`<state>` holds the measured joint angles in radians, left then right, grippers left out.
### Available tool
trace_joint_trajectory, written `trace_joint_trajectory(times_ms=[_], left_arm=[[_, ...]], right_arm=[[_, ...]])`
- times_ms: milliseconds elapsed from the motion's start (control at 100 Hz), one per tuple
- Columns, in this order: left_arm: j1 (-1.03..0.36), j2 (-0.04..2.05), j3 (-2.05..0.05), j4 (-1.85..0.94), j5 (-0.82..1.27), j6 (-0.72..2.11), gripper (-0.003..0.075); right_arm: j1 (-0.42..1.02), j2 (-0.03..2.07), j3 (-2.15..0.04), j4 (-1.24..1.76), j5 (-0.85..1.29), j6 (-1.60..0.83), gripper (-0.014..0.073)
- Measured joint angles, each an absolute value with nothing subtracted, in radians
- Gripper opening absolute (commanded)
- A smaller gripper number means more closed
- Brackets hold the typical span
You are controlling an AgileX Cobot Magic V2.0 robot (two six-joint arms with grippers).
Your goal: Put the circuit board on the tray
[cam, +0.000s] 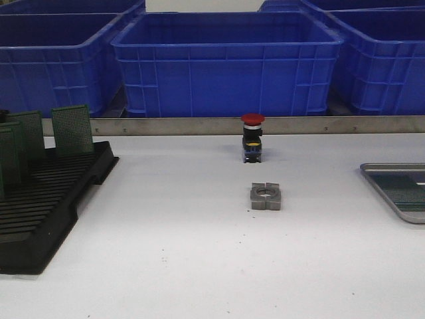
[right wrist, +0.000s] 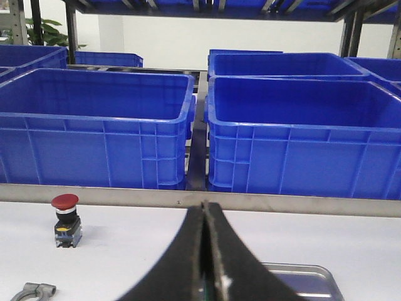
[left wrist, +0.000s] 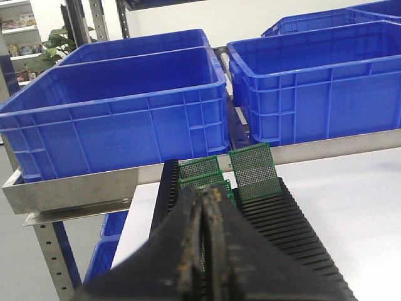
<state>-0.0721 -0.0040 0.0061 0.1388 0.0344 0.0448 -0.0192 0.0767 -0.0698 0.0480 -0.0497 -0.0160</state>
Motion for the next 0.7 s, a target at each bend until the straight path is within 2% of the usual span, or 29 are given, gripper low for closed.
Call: trace_joint_trajectory(times_ms=[230,700], left_arm=[[-0.072,-0.004,0.006,0.139,0.034,0.045,-0.0019],[-0.072,-0.004,0.006,0.139,0.034,0.045,-0.0019]], right_arm=[[-0.019,-0.006,0.022,0.016,-0.066,0.018,-0.0067],[-0.019,-0.009,0.030,0.015,-0.089,0.030,-0.0067]])
